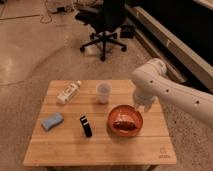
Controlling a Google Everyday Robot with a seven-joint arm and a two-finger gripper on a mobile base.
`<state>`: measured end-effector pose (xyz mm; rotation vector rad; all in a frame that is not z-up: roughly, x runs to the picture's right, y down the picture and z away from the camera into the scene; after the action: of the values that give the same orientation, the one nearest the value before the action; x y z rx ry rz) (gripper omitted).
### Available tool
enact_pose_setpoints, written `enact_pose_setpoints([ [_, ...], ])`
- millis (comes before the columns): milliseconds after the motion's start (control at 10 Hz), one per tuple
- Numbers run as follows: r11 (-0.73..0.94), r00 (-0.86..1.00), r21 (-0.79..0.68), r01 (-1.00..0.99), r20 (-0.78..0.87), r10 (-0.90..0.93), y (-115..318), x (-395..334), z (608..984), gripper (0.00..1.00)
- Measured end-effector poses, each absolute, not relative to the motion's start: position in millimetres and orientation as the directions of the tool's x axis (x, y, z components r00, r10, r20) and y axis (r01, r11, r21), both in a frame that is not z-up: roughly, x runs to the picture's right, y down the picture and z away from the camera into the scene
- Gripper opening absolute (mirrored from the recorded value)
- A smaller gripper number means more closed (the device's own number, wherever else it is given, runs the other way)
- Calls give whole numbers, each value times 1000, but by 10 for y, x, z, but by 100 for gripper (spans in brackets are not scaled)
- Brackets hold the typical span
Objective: Knock the eraser over
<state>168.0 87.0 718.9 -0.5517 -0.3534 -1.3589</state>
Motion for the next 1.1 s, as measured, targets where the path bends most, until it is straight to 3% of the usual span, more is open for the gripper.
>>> enact_pose_setpoints([
  [1100,88,162,-158,984,551,-819,1020,1395,7021,41],
])
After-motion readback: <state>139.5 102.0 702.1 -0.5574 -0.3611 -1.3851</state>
